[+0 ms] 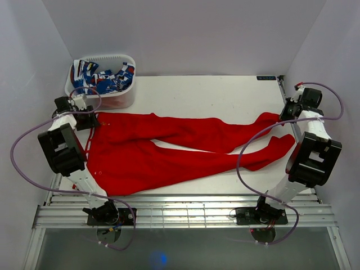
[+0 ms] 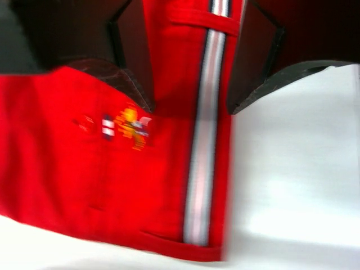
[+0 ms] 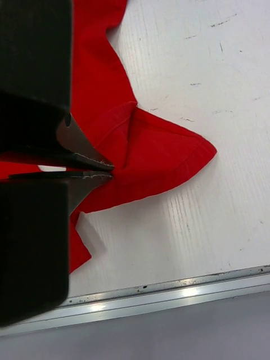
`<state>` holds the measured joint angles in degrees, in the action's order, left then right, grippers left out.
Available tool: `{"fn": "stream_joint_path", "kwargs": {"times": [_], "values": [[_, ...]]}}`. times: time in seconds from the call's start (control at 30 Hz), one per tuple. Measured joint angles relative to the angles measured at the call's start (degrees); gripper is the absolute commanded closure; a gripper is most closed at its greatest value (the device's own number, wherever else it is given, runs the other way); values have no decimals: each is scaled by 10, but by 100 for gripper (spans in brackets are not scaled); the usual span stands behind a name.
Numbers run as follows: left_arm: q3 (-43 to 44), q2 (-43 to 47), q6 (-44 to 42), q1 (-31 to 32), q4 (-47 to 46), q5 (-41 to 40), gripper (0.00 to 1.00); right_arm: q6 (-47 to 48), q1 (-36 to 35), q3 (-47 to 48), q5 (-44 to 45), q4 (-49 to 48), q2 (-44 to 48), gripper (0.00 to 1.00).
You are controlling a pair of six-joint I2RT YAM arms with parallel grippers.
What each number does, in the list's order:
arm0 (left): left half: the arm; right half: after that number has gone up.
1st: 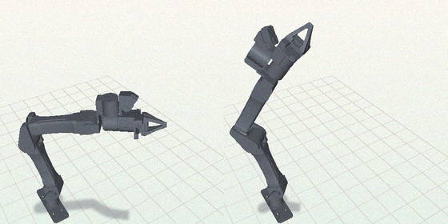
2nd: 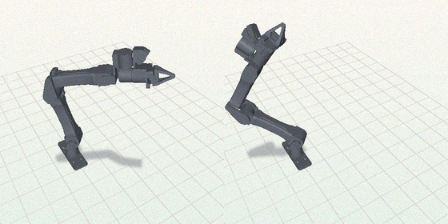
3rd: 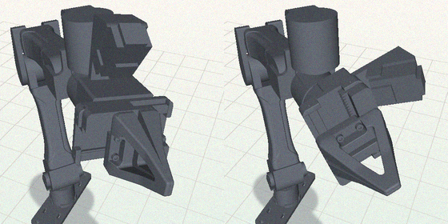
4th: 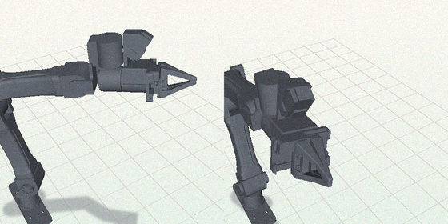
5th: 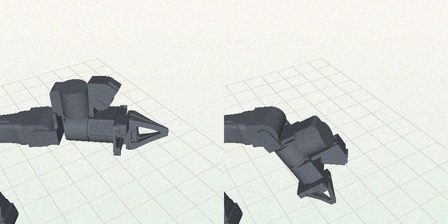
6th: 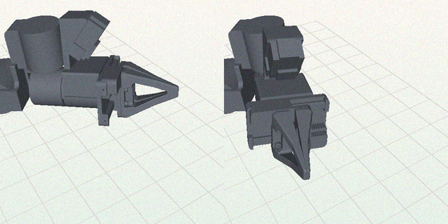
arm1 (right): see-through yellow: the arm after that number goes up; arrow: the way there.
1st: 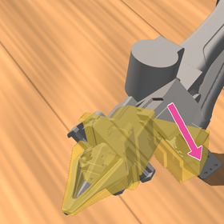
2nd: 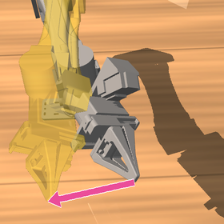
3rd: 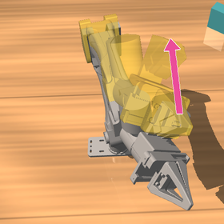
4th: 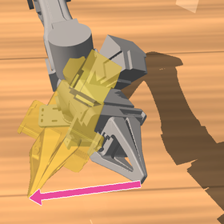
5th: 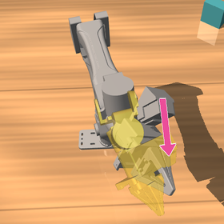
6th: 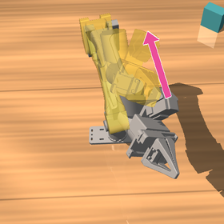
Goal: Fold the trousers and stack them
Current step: Flatten the trousers out
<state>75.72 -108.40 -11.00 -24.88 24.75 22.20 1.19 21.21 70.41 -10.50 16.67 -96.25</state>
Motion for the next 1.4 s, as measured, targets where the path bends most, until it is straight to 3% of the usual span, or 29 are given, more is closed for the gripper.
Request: {"fn": "stream_joint_path", "kwargs": {"times": [0.03, 0.13, 0.47, 0.53, 0.57, 0.63, 0.73, 0.8, 1.07, 1.37, 1.4], "values": [[-2, -6, 10, -5, -12, 0, 25, 7, -1, 4, -2, 1, -4, 92], [-5, -13, 42, -19, -42, -5, 23, 26, -3, 13, -4, 6, -16, 92], [-35, -45, 119, -20, -139, 43, 30, 76, -14, 41, -26, 44, -59, 92], [-49, -47, 130, -20, -155, 59, 37, 85, -18, 45, -29, 50, -66, 92], [-52, -47, 136, -22, -161, 64, 48, 88, -20, 47, -30, 54, -68, 92], [-59, -47, 148, -30, -172, 72, 60, 97, -22, 50, -30, 60, -72, 92], [-72, -46, 165, -45, -182, 87, 91, 107, -23, 54, -29, 64, -76, 92], [-81, -44, 173, -62, -187, 94, 100, 114, -24, 58, -28, 66, -79, 92], [-72, -28, 159, -148, -174, 76, 100, 134, -29, 77, -12, 70, -105, 92], [12, -54, 148, -150, -123, 74, 100, 136, -61, 134, 2, 58, -150, 92], [22, -58, 147, -149, -119, 75, 100, 135, -65, 145, 14, 56, -153, 88]]}}
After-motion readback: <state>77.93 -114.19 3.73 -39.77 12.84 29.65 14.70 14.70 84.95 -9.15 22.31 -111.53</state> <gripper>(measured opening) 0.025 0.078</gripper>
